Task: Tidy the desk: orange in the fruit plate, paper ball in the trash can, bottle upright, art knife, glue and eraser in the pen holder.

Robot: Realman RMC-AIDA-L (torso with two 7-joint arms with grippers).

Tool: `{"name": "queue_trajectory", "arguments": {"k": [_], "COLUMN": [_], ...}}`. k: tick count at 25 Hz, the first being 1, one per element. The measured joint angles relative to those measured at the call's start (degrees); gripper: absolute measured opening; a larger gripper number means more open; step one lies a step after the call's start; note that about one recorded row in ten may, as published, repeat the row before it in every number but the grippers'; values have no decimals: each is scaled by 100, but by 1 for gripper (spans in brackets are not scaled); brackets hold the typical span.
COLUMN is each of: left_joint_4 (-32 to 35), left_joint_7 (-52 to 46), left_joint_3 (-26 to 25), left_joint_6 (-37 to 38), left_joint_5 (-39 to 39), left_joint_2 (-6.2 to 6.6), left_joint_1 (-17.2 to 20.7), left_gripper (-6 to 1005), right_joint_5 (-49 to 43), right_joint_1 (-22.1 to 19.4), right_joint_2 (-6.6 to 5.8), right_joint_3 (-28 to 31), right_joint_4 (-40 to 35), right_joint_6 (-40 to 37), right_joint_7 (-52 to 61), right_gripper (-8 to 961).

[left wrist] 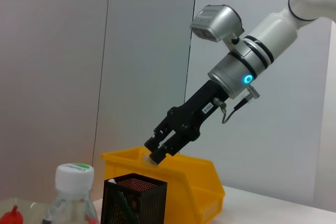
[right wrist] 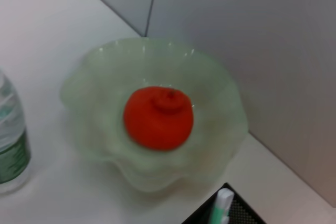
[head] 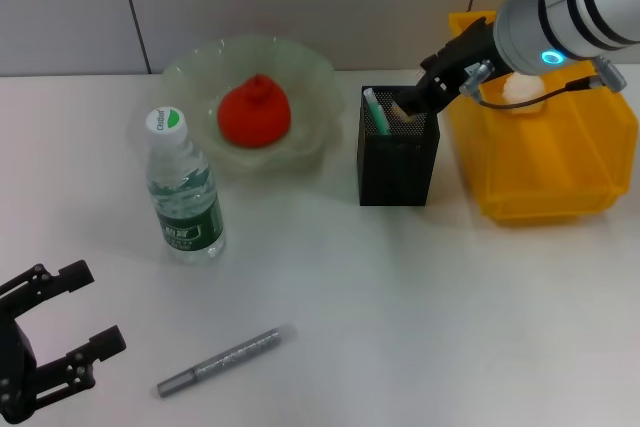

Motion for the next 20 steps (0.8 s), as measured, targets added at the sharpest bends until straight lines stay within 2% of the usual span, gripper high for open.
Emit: {"name": "queue_trajectory", "arguments": {"k": [3,10,13,15,16,17,20], "left_joint_4": [0,186,987,1605,2300,2300,3315], "left_joint_7": [-3,-324,-1066,-1520,-2064,-2064,-2968], "left_joint_3": [-17,16,1,1,36,36,85], "left_joint_6": [1,33,32,20,28,28,96], "left_joint_5": [0,69,516,753,1061,1061,1711], "left_joint_2": [2,54,32,-34,-109,-109,-222], "left_joint_1": [20,15,-56,-64,-94,-94,-260], "left_gripper": [660,655,653,652,651,650,648], "right_joint_5": [0,62,254,482,615,718,1073], "right_joint_1": [2,-70,-260,-408,-518,-594,-826], "right_joint_2": [0,0,0,0,0,0,0], "right_joint_3": [49,71,90,157,241,310,645], "right_joint_4": [150,5,-400,-635,-778,-864,-1051], "right_joint_6": [131,95,-168,-367,-471,-562,-884], "right_joint_7": [-71,-123,-201,-334,-419,-485,-777], "right_gripper": [472,613,633,633,633,634,634]}}
